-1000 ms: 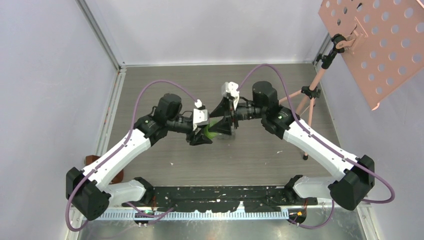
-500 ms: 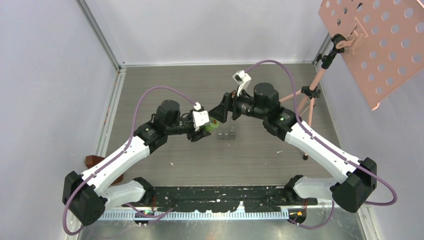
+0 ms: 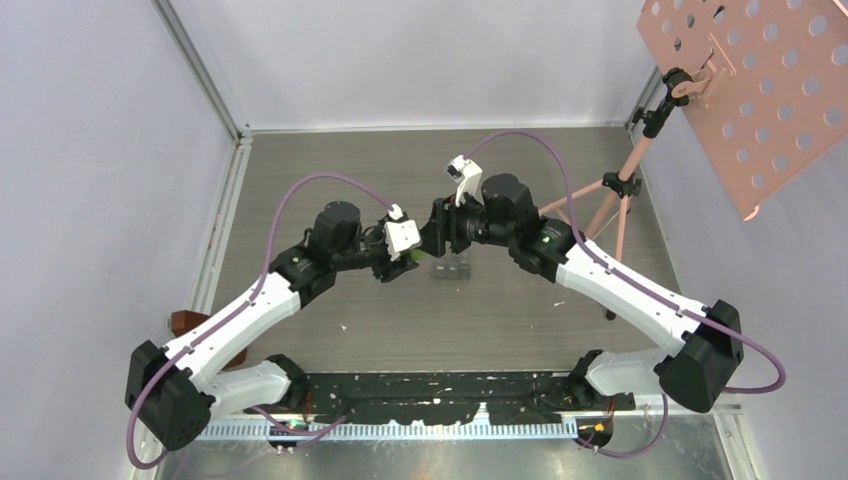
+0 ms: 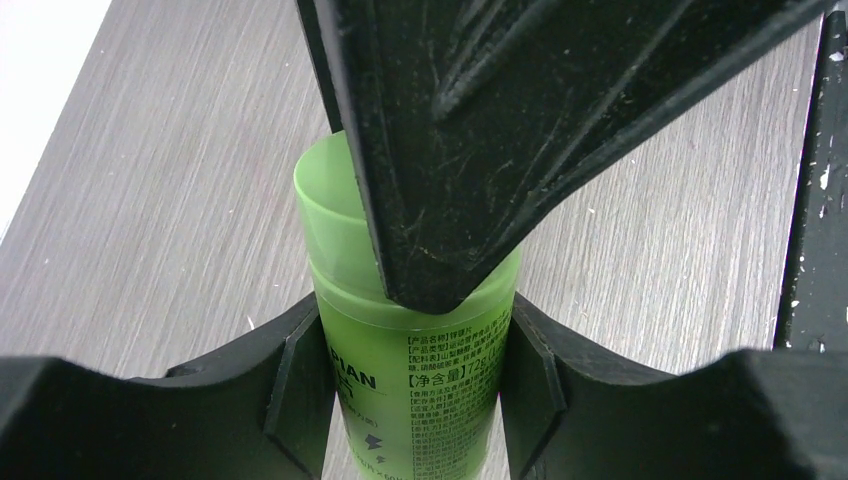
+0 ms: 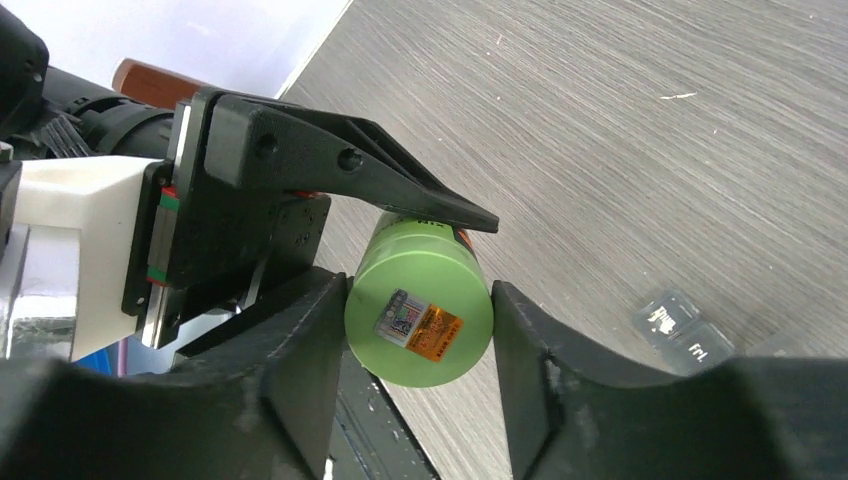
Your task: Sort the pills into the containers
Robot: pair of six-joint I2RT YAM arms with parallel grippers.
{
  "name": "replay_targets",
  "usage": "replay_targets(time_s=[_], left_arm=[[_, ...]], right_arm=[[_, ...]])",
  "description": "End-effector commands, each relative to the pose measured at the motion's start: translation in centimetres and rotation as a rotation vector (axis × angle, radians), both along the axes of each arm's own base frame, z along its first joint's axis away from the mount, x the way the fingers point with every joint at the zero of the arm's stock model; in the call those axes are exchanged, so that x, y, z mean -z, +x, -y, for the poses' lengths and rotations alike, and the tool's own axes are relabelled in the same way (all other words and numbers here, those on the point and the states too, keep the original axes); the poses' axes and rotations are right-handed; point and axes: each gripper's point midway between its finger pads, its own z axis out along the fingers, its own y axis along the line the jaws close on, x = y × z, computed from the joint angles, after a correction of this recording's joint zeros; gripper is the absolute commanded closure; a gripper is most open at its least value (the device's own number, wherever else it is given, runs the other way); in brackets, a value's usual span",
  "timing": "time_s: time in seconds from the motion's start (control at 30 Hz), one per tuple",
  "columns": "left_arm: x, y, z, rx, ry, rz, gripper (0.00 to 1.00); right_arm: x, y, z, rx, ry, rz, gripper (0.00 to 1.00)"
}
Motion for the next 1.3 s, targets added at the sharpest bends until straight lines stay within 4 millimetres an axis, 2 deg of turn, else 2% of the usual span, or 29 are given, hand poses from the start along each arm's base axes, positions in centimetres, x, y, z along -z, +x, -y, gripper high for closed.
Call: replay_targets(time_s=[0.0, 0.03, 0.1, 0.23, 0.37, 0.53, 0.73, 0.9, 0.97, 1.0, 1.07, 1.17, 1.27], left_arm=[[-2.8, 0.4, 0.8, 0.021, -0.071, 0.081, 1.00], [-2.9, 0.3, 0.8, 0.020, -0.071, 0.080, 1.00], [-2.8, 0.2, 0.7, 0.024, -0.065, 0.083, 1.00], [-2.5, -0.8, 0.5, 0.072, -0.033, 0.064, 1.00], [-1.9, -2.8, 0.8, 0.170, -0.010, -0.016, 1.00], [-1.6, -5.7, 1.0, 0.311, -0.002, -0.120, 1.00], [-1.6, -9.1, 0.8, 0.476, 0.019, -0.258, 1.00], [-0.8, -9.9, 0.7, 0.511, 0.053, -0.352, 1.00], [-0.8, -9.4, 0.8, 0.499, 0.057, -0.338, 1.00], [-0.9, -9.1, 0.9, 0.488, 0.050, -0.322, 1.00], [-1.0, -7.7, 1.2, 0.427, 0.039, -0.266, 1.00], [-1.0, -5.7, 1.4, 0.327, 0.020, -0.184, 1.00], [-1.1, -4.3, 1.4, 0.259, 0.014, -0.149, 1.00]], right_arm=[[-0.7, 0.5, -0.3, -0.004, -0.013, 0.008, 0.53], [-0.8, 0.1, -0.6, -0.034, -0.008, 0.000, 0.57], [-1.0, -0.6, -0.9, -0.104, -0.012, 0.027, 0.73], [-2.2, -2.6, -1.2, -0.297, -0.012, 0.174, 0.82], [-2.2, -2.9, -0.7, -0.414, -0.024, 0.334, 0.94], [-2.3, -4.3, -0.7, -0.586, 0.003, 0.522, 0.94], [-3.8, -6.1, -0.4, -0.764, 0.058, 0.787, 0.94], [-5.3, -6.6, -0.5, -0.825, 0.091, 0.886, 0.95], [-5.7, -5.4, -0.9, -0.753, 0.083, 0.845, 0.83], [-5.7, -5.2, -0.9, -0.721, 0.087, 0.788, 0.65], [-5.3, -4.1, -0.8, -0.637, 0.065, 0.719, 0.48], [-4.3, -2.1, -0.1, -0.467, 0.018, 0.608, 0.41], [-3.9, -1.3, 0.8, -0.313, 0.027, 0.467, 0.38]])
